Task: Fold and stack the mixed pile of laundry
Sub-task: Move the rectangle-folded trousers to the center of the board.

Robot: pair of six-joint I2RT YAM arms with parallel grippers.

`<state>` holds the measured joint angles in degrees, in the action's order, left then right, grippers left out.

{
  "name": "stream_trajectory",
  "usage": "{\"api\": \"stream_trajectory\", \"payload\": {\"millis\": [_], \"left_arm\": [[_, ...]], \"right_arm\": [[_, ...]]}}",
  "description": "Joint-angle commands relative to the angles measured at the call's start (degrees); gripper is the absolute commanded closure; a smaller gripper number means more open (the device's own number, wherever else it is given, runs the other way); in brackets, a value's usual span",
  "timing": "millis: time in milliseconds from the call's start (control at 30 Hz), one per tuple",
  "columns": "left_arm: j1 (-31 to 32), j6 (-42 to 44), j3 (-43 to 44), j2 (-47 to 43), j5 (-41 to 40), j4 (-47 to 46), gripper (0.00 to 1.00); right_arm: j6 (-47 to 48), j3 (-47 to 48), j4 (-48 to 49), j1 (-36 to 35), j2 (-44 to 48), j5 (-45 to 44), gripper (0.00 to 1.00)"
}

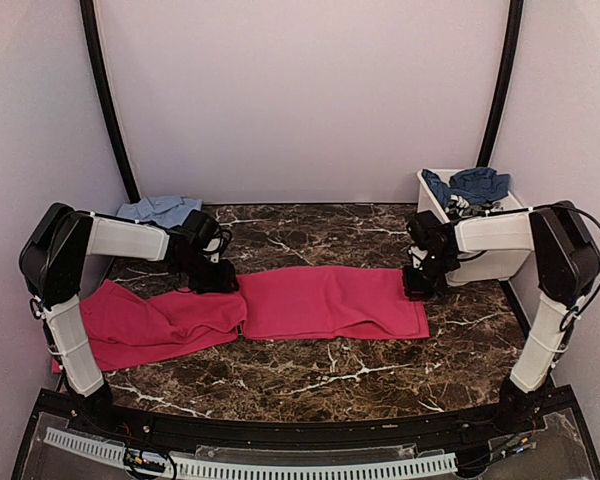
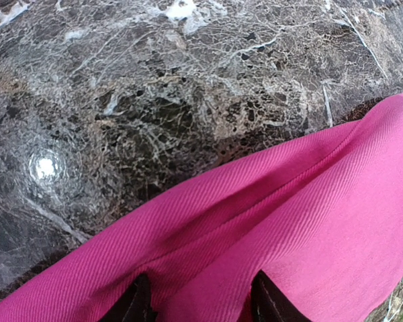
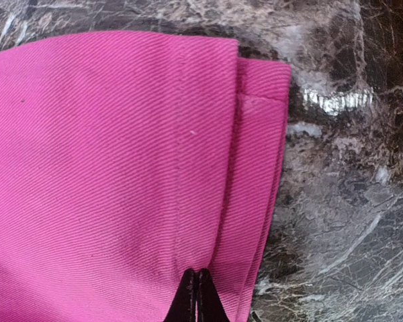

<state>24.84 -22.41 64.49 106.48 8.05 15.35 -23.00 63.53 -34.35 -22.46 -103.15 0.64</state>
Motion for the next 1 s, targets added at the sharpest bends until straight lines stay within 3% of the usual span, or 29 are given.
{"api": "stream_trajectory", "payload": {"millis": [0, 233, 433, 867, 900, 967], "left_arm": [[-1.20, 0.68, -1.75, 1.68, -2.37, 6.06, 0.50], [-1.20, 0.71, -1.17, 1.75, -1.99, 6.18, 0.49], [-1.14, 0.79, -0.92, 1.32, -1.87, 6.65, 0.41], [-0.87, 1.17, -0.26, 1.23, -1.41, 7.22, 0.37], [-0.81, 1.28, -0.20, 1.17, -1.43, 7.32, 0.37], [-0.66, 1.32, -0.15, 0.85, -1.55, 7.40, 0.35]], "right_arm": [[0.15, 0.20, -2.19, -1.51, -3.60, -0.47, 1.00], [-1.55, -0.37, -6.07, -1.56, 4.31, -5.64, 1.00], [-1.53, -1.30, -8.32, -0.18, 9.26, -7.50, 1.00], [-0.24, -1.26, -4.45, 1.72, 0.89, -6.08, 1.00], [-0.58, -0.98, -4.83, 1.76, 0.70, -5.51, 0.92], [-1.44, -1.37, -5.07, 1.71, 2.13, -5.66, 0.68]]}}
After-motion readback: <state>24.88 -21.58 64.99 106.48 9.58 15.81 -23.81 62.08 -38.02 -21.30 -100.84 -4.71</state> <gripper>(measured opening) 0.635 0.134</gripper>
